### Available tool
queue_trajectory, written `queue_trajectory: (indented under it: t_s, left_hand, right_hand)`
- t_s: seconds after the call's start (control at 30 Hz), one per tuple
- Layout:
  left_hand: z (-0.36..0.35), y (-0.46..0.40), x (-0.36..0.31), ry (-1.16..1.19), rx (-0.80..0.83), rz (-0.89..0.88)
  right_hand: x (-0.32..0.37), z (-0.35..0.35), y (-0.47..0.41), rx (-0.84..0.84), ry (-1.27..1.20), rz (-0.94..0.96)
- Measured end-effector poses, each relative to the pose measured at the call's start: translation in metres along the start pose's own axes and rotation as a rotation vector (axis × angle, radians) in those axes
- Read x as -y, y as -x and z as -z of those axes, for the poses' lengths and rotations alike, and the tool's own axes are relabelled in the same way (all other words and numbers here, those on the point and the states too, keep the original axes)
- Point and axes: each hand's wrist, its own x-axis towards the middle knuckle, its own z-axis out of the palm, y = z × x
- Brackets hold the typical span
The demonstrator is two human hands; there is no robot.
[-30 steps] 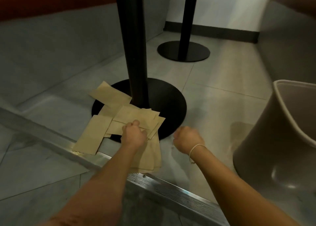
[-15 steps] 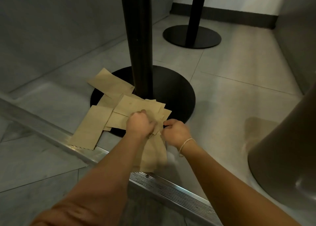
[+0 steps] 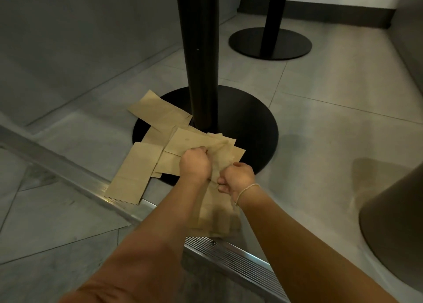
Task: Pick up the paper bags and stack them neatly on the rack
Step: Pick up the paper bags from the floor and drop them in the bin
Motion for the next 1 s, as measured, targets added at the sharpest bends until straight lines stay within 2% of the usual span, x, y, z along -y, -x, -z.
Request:
queue_trajectory:
  t_s: [0.2, 0.33, 0.53, 0.77, 0.9, 1.0]
  left_hand:
    - [0.006, 0.005, 0.008, 0.277, -0.053, 0.078]
    - [0.006, 0.006, 0.008, 0.296, -0.044, 0.072]
    - [0.009, 0.008, 0.008, 0.309, -0.041, 0.027]
    - [0.038, 0.025, -0.007, 0.479, -0.410, -0.021]
    - [0.066, 0.033, -0.022, 0.574, -0.501, -0.055]
    - [0.079, 0.044, -0.035, 0.611, -0.510, -0.080]
  right_hand:
    - [0.004, -0.006, 0.006, -0.014, -0.055, -0.087]
    - [-0.002, -0.012, 0.005, -0.019, 0.042, -0.007]
    - [0.004, -0.010, 0.010, -0.097, 0.330, 0.170]
    - [0.028, 0.012, 0.039, -0.150, 0.429, 0.436]
    - [0.052, 0.033, 0.061, -0.280, 0.444, 0.559]
    - [0.074, 0.060, 0.083, -0.413, 0.453, 0.621]
